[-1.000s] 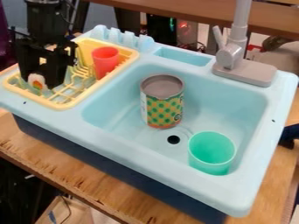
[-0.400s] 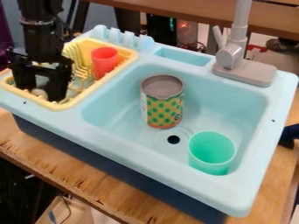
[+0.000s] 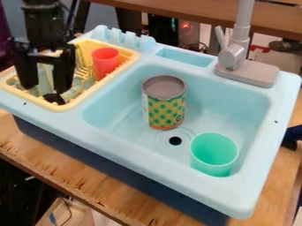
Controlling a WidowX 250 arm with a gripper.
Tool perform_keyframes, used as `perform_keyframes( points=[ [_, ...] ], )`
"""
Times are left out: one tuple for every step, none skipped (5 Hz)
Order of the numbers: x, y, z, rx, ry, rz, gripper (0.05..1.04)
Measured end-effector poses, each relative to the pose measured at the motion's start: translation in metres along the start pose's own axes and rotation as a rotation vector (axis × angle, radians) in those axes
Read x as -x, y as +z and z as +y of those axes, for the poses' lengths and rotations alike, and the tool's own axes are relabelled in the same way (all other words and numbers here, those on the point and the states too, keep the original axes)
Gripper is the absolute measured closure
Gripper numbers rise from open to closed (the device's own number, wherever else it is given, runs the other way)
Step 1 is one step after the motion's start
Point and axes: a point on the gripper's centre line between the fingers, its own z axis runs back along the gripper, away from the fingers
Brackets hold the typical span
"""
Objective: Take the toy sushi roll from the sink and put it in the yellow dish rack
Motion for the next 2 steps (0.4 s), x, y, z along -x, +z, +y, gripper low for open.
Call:
perform_keyframes(
  points=[
    [0.009, 0.041, 0.0, -0.023, 0.005, -0.065, 0.082],
    [0.027, 0.077, -0.024, -0.08, -0.083, -0.096, 0.082]
  ],
)
